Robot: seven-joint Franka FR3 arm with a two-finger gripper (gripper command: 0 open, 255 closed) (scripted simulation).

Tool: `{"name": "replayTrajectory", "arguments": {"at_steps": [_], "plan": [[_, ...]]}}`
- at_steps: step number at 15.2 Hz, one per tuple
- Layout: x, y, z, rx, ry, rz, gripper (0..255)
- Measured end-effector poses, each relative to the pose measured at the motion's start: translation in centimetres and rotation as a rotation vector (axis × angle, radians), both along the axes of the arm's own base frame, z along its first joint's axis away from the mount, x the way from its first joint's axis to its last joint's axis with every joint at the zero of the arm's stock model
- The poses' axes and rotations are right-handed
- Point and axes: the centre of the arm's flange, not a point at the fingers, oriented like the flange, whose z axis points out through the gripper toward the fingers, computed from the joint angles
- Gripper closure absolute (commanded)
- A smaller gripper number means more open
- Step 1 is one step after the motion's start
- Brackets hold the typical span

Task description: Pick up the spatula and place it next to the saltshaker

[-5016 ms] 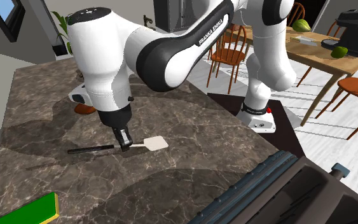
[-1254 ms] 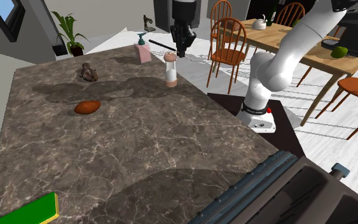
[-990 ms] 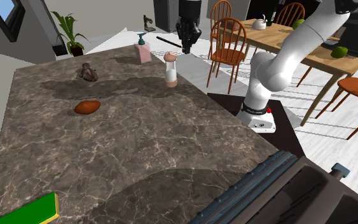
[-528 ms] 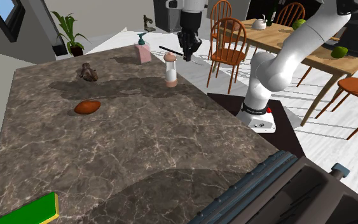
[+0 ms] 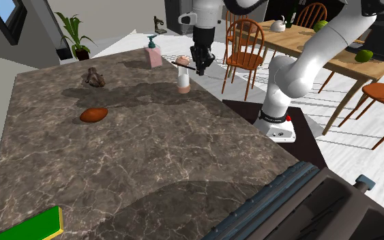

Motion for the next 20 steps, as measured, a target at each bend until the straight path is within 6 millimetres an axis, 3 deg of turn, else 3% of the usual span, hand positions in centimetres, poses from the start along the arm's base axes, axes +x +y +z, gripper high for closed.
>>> {"name": "replayTrajectory", "arguments": {"at_steps": [20], "plan": [[0.1,-0.1,-10.6,0.000,0.000,0.000,255]]}}
